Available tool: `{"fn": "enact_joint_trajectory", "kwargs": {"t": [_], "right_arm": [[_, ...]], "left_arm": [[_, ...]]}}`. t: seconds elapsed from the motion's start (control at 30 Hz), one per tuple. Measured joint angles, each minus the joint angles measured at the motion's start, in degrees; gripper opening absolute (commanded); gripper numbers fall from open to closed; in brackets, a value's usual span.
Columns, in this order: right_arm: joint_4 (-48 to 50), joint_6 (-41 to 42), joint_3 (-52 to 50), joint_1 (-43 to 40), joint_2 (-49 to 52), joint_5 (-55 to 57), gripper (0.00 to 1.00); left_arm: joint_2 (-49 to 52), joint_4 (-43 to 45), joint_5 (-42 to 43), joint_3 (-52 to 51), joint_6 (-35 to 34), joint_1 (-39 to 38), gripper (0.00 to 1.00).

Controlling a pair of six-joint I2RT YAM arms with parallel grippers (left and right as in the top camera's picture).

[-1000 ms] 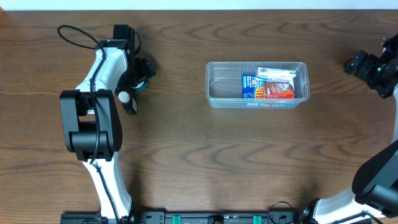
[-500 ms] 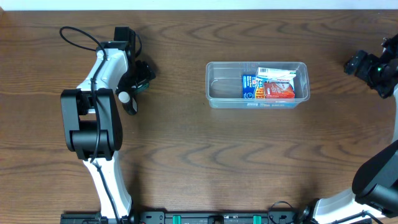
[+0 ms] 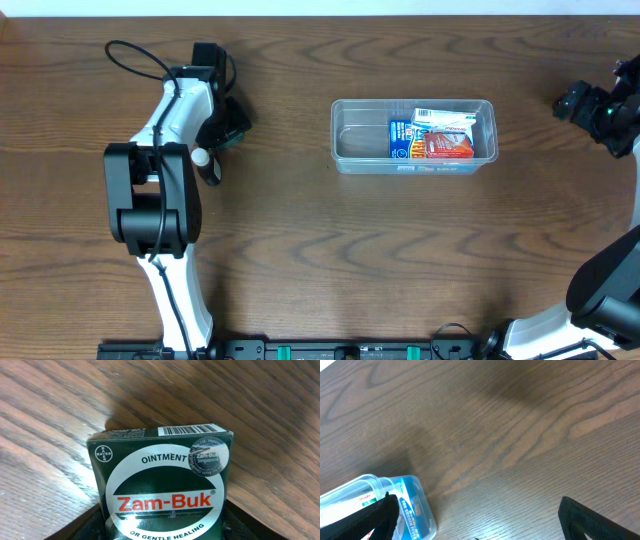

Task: Pack container
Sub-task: 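Lift the green tin and carry it over the container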

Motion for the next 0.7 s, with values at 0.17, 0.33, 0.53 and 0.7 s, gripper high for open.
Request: {"fn": "enact_joint_trajectory", "kwargs": {"t": [0.17,0.33,0.53,0.7], "right_arm": [[0.0,0.0,0.0,0.0,0.0,0.0,0.99],[0.0,0.0,0.0,0.0,0.0,0.0,0.99],[0.0,0.0,0.0,0.0,0.0,0.0,0.99],[0.0,0.0,0.0,0.0,0.0,0.0,0.99]], "left_arm": [[0.0,0.0,0.0,0.0,0.0,-0.9,0.59],[0.0,0.1,0.0,0.0,-1.4,-1.0,0.60],[0.0,0.8,0.0,0.0,-2.6,-1.0,0.59],[0.0,0.9,0.0,0.0,0.0,-1.0,0.58]]}}
